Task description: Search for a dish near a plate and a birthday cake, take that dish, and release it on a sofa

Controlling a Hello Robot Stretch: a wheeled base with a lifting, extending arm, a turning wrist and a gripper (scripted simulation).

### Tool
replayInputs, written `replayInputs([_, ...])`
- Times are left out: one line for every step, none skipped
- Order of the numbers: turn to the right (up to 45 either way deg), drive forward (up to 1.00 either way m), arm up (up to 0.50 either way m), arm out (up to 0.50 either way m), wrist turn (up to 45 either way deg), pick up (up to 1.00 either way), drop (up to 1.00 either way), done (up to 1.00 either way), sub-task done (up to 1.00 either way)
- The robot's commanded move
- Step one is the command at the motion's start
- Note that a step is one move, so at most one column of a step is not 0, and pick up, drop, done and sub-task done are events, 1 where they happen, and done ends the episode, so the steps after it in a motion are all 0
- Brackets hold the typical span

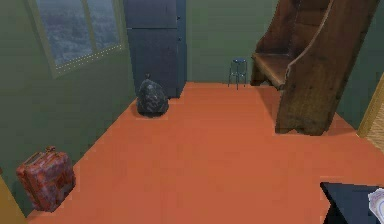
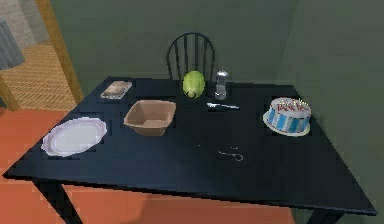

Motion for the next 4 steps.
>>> replayInputs([0.0, 0.0, 0.5, 0.0, 0.0, 0.0, 0.0, 0.0, 0.0])
replayInputs([0.0, 0.0, 0.38, 0.0, 0.0, 0.0, 0.0, 0.0, 0.0])
replayInputs([0.0, 0.0, 0.0, 0.46, 0.0, 0.0, 0.0, 0.0, 0.0])
replayInputs([0.0, 0.0, 0.0, 0.0, 45.0, 0.0, 0.0, 0.0, 0.0])
